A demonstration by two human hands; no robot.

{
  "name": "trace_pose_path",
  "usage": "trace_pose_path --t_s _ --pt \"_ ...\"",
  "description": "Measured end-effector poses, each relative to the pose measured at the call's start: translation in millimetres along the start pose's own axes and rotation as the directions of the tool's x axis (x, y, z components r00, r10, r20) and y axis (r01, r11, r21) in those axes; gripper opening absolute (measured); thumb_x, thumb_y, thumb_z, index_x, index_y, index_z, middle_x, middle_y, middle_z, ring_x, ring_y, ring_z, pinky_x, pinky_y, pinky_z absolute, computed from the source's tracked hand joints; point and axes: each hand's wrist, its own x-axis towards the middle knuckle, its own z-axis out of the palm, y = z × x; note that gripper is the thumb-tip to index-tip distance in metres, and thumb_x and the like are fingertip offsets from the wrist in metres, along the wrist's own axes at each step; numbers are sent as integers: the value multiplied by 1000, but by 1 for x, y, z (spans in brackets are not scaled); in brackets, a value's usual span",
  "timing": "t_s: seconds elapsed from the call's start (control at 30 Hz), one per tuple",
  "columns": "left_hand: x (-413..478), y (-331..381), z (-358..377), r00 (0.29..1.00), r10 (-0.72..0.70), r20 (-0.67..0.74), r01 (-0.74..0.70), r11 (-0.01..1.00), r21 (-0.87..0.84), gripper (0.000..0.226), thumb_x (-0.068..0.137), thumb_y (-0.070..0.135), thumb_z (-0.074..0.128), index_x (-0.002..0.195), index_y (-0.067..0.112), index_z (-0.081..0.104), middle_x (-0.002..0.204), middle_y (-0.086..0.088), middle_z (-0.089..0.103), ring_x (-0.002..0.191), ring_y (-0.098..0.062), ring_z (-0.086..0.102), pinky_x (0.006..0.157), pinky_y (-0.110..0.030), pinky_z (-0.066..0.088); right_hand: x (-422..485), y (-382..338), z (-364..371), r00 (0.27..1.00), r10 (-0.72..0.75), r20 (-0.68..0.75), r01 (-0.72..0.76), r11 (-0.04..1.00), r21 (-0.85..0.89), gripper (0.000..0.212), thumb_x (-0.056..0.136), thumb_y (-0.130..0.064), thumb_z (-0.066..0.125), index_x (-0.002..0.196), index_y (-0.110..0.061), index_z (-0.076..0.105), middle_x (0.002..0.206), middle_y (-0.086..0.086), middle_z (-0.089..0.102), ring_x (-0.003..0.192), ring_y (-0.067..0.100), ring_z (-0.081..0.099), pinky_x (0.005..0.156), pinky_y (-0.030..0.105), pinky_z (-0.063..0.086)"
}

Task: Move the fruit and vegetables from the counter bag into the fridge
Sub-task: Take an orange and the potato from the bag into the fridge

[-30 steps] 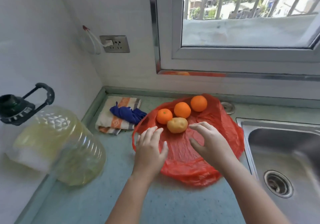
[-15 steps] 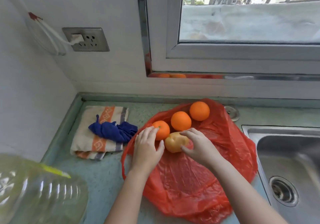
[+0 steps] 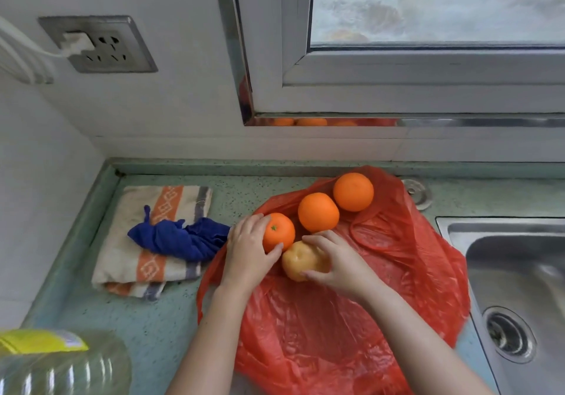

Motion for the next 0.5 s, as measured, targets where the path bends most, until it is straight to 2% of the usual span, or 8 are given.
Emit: trace_pose_path --t_s 0.13,0.3,0.5 --pt "3 -3 0 999 -11 51 11 1000 -1 66 77 37 68 134 16 42 138 -4 43 131 -22 32 109 -39 20 0 4 5 999 -5 42 3 999 39 74 68 -37 76 133 -24 43 124 -4 44 117 13 42 100 27 35" --pt "8 -1 3 994 -59 96 56 998 40 75 75 44 68 138 20 35 140 -1 40 132 -22 29 109 -41 19 -6 5 7 1000 -2 14 1 997 79 73 66 -35 78 130 -22 45 119 -4 45 113 12 43 98 22 34" --pt "3 11 2 994 -108 18 107 993 38 74 68 43 74 129 16 45 130 -7 49 125 -27 37 106 -50 22 -25 10 -5 996 58 -74 -47 988 145 69 64 -34 80 125 -22 49 113 -5 47 107 9 46 87 5 30"
